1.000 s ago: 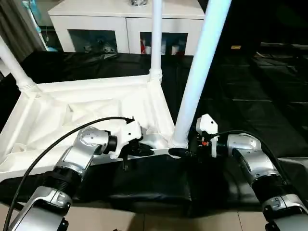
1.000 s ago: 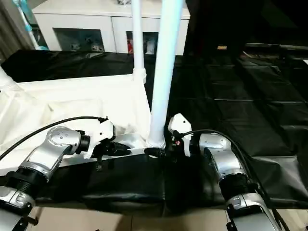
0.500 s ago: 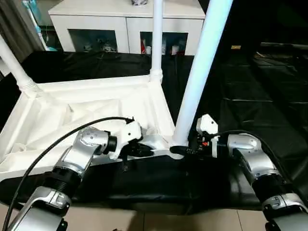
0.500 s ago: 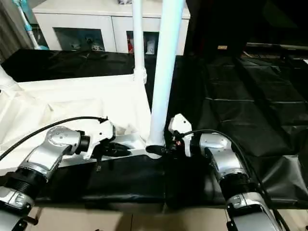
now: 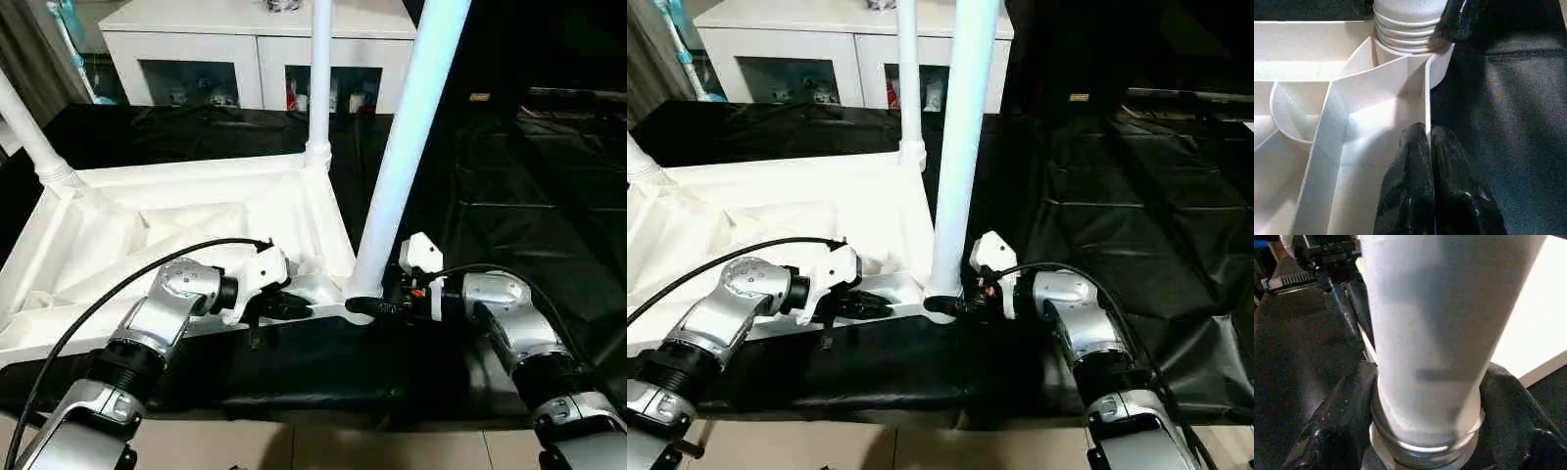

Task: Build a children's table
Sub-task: Rotate leg to tighten

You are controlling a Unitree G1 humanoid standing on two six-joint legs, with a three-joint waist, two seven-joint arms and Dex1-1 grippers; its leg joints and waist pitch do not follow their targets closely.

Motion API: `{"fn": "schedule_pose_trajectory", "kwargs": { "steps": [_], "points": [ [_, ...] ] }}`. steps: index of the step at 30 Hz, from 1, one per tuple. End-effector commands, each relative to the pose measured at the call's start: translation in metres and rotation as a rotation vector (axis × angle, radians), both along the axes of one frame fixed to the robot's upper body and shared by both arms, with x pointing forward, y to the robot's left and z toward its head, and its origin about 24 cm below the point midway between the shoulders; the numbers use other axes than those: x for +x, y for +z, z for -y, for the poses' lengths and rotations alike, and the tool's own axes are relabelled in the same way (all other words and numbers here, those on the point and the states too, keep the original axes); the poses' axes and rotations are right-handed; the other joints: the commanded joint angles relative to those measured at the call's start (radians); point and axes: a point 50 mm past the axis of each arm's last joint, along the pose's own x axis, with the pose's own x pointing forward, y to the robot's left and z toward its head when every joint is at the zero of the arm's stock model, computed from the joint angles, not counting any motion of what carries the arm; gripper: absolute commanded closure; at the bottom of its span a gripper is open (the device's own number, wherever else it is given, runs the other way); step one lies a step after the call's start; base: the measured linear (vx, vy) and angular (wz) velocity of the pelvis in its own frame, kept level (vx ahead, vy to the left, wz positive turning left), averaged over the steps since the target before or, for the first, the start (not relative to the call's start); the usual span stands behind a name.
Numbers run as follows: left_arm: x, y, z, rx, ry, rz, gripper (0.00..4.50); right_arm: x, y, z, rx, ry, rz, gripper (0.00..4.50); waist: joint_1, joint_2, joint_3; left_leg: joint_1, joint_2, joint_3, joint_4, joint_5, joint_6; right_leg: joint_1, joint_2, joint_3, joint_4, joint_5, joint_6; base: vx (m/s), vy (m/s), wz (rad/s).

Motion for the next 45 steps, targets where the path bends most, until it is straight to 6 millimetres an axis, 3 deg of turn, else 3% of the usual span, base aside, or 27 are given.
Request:
{"fn": "schedule_pose_trajectory", "kwargs": {
  "steps": [1,4,6,8,9,10,12,14,16,20,24,27,33,36,38,42,43,44,45],
  "points": [
    [-0.001,-0.014,-0.002,0.059,0.049,-0.041,4.5,0.007,0.001,-0.004,0.03,-0.085,0.0,1.83,-0.001,-0.011,-0.059,-0.002,0.023,-0.004,-0.065,-0.155,0.076,0.055,-0.046,0.038,-0.056,-0.165,-0.242,0.0,0.0,0.0],
    [0.007,-0.016,0.0,0.064,0.135,-0.026,4.5,0.012,-0.002,-0.012,0.058,-0.182,-0.013,1.83,-0.006,-0.013,-0.052,0.003,0.018,-0.006,-0.071,-0.209,0.041,0.051,-0.048,0.04,-0.071,-0.287,-0.206,0.0,0.0,0.0],
    [0.012,-0.017,0.002,0.062,0.183,-0.02,4.5,0.015,-0.004,-0.016,0.061,-0.246,-0.011,1.83,-0.008,-0.012,-0.053,0.002,0.019,-0.009,-0.072,-0.218,0.031,0.051,-0.051,0.04,-0.074,-0.335,-0.184,0.0,0.0,0.0],
    [0.018,-0.017,0.006,0.06,0.237,-0.011,4.5,0.019,-0.006,-0.023,0.067,-0.329,-0.013,1.83,-0.014,-0.01,-0.05,0.007,0.015,-0.009,-0.073,-0.235,0.015,0.044,-0.047,0.04,-0.08,-0.369,-0.172,0.0,0.0,0.0],
    [0.029,-0.016,0.017,0.044,0.336,-0.006,4.5,0.026,-0.011,-0.034,0.083,-0.484,-0.041,1.83,-0.021,-0.013,-0.049,0.003,0.013,-0.008,-0.074,-0.237,0.01,0.045,-0.046,0.04,-0.083,-0.381,-0.166,0.0,0.0,0.0],
    [0.033,-0.016,0.023,0.037,0.382,-0.006,4.5,0.029,-0.013,-0.039,0.089,-0.556,-0.057,1.83,-0.023,-0.008,-0.049,0.007,0.012,-0.012,-0.076,-0.256,-0.004,0.042,-0.048,0.038,-0.086,-0.416,-0.159,0.0,0.0,0.0],
    [0.034,-0.016,0.024,0.036,0.389,-0.006,4.5,0.029,-0.013,-0.04,0.09,-0.566,-0.059,1.83,-0.026,-0.011,-0.051,0.001,0.012,-0.015,-0.077,-0.244,-0.005,0.048,-0.048,0.037,-0.084,-0.395,-0.155,0.0,0.0,0.0],
    [0.043,-0.016,0.043,0.028,0.489,-0.016,4.5,0.034,-0.02,-0.054,0.062,-0.729,-0.09,1.83,-0.029,-0.009,-0.051,0.003,0.011,-0.014,-0.076,-0.247,-0.002,0.045,-0.048,0.038,-0.084,-0.373,-0.167,0.0,0.0,0.0],
    [0.044,-0.016,0.049,0.028,0.512,-0.021,4.5,0.035,-0.022,-0.058,0.048,-0.759,-0.092,1.83,-0.028,-0.012,-0.051,0.003,0.01,-0.012,-0.075,-0.245,0.002,0.045,-0.046,0.038,-0.085,-0.358,-0.169,0.0,0.0,0.0],
    [0.045,-0.02,0.065,0.044,0.548,-0.021,4.5,0.036,-0.025,-0.069,0.047,-0.847,-0.133,1.83,-0.024,-0.008,-0.053,0.003,0.009,-0.01,-0.073,-0.229,0.015,0.046,-0.045,0.038,-0.082,-0.297,-0.185,0.0,0.0,0.0],
    [0.046,-0.02,0.067,0.049,0.549,-0.023,4.5,0.036,-0.026,-0.071,0.032,-0.853,-0.125,1.83,-0.024,-0.008,-0.053,0.003,0.009,-0.011,-0.074,-0.243,0.022,0.048,-0.046,0.038,-0.083,-0.3,-0.188,0.0,0.0,0.0],
    [0.045,-0.021,0.067,0.053,0.543,-0.027,4.5,0.036,-0.026,-0.072,0.047,-0.856,-0.135,1.14,-0.024,-0.009,-0.052,0.0,0.011,-0.013,-0.077,-0.248,0.026,0.051,-0.047,0.037,-0.083,-0.308,-0.181,0.0,0.0,0.0],
    [0.042,-0.029,0.059,0.08,0.52,-0.061,4.5,0.041,-0.018,-0.068,0.093,-0.871,-0.114,0.65,-0.036,-0.011,-0.047,-0.005,0.01,-0.02,-0.084,-0.296,0.017,0.051,-0.049,0.033,-0.092,-0.398,-0.153,0.0,0.0,0.0],
    [0.038,-0.032,0.054,0.093,0.469,-0.076,4.5,0.045,-0.007,-0.059,0.083,-0.831,-0.016,0.4,-0.039,-0.011,-0.048,-0.001,0.012,-0.02,-0.083,-0.3,0.021,0.046,-0.052,0.034,-0.096,-0.409,-0.156,0.0,0.0,0.0],
    [0.036,-0.033,0.051,0.093,0.437,-0.083,4.5,0.046,0.0,-0.055,0.084,-0.761,0.036,0.16,-0.039,-0.009,-0.051,-0.002,0.014,-0.019,-0.082,-0.274,0.023,0.049,-0.051,0.035,-0.09,-0.355,-0.172,0.0,0.0,0.0],
    [0.033,-0.033,0.047,0.087,0.358,-0.065,4.5,0.041,0.007,-0.046,0.052,-0.578,0.106,0.16,-0.036,-0.013,-0.058,-0.013,0.014,-0.016,-0.074,-0.179,0.068,0.064,-0.051,0.036,-0.069,-0.172,-0.218,0.0,0.0,0.0],
    [0.032,-0.033,0.045,0.085,0.339,-0.062,4.5,0.039,0.008,-0.041,0.041,-0.534,0.119,0.16,-0.035,-0.007,-0.058,-0.012,0.014,-0.016,-0.072,-0.157,0.079,0.064,-0.05,0.035,-0.067,-0.131,-0.234,0.0,0.0,0.0],
    [0.031,-0.032,0.043,0.082,0.316,-0.059,4.5,0.036,0.009,-0.035,0.027,-0.481,0.131,0.16,-0.035,-0.011,-0.059,-0.011,0.014,-0.015,-0.07,-0.152,0.087,0.067,-0.048,0.033,-0.067,-0.114,-0.239,0.0,0.0,0.0],
    [0.029,-0.031,0.041,0.098,0.26,-0.035,4.5,0.033,0.01,-0.029,0.014,-0.435,0.142,0.16,-0.032,-0.005,-0.059,-0.009,0.015,-0.014,-0.068,-0.147,0.1,0.066,-0.049,0.035,-0.063,-0.084,-0.253,0.0,0.0,0.0]
  ]
}}
